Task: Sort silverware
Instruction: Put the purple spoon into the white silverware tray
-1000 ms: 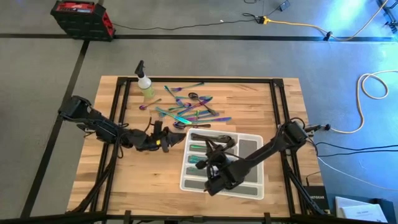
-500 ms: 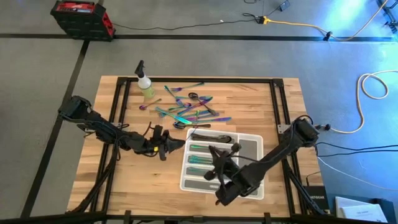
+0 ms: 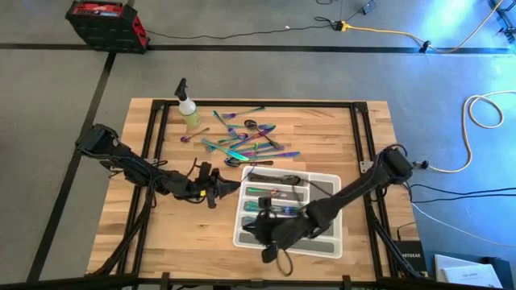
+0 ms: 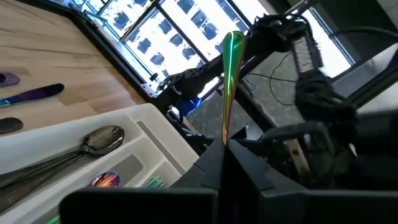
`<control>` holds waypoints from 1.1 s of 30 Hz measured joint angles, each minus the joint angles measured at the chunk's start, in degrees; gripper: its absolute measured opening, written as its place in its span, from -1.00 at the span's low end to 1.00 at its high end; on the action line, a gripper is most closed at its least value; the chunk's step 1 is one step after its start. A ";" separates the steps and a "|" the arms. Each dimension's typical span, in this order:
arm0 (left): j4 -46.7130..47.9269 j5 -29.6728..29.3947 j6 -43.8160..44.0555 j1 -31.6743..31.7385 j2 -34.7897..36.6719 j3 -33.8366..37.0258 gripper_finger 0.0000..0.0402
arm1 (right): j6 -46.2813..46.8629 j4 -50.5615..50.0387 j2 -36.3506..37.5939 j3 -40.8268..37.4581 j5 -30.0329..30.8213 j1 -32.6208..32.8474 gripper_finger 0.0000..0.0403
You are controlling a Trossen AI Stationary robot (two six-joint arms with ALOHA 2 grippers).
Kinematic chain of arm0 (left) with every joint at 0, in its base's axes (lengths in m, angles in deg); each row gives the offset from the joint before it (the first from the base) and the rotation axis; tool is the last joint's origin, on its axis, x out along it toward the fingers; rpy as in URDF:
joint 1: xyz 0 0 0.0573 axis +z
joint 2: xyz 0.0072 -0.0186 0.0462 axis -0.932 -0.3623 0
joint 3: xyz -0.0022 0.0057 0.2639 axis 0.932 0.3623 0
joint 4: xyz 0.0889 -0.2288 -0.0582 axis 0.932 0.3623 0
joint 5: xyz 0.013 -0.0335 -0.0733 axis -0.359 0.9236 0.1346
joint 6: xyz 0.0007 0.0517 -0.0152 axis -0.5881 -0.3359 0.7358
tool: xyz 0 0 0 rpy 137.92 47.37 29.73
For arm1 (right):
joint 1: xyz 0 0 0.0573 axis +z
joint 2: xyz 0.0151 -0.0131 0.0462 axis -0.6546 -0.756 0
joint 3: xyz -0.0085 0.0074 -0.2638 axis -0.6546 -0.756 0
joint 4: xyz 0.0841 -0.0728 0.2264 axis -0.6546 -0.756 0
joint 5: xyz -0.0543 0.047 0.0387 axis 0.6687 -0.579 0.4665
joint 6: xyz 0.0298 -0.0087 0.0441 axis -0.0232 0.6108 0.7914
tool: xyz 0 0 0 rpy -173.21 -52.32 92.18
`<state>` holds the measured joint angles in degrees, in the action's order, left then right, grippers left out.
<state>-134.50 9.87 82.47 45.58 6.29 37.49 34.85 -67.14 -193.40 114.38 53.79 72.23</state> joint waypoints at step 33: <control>1.49 -0.55 1.22 -0.64 0.00 0.00 -1.00 | -19.60 41.47 6.26 -20.47 17.85 -10.50 -1.00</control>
<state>-133.01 9.31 83.70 44.94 6.29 37.49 15.25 -25.66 -187.14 93.91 71.64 61.72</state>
